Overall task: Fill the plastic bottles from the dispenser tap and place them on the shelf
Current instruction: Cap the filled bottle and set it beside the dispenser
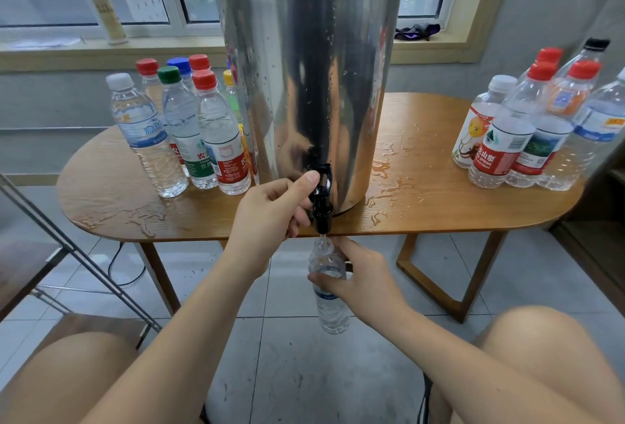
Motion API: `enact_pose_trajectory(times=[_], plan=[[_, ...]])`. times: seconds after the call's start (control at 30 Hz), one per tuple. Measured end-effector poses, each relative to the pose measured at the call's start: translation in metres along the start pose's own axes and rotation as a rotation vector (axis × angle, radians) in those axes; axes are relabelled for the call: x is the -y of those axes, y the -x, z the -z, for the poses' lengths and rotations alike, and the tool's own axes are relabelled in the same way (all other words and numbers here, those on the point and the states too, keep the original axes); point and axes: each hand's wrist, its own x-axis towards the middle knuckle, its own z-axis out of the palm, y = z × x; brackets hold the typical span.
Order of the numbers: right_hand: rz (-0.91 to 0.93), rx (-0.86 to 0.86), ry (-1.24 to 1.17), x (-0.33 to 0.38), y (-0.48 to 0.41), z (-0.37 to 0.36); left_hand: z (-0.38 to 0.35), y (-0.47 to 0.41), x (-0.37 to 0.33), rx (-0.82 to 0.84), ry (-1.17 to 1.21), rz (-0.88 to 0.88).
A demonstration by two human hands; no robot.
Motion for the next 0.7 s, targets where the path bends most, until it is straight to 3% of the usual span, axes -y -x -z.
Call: enact_pose_trajectory(times=[0.7], plan=[[-0.033,0.005,-0.015,0.0014,0.0005,-0.0017,-0.0015,0.0007,-0.0014,-0.025,-0.022,-0.013]])
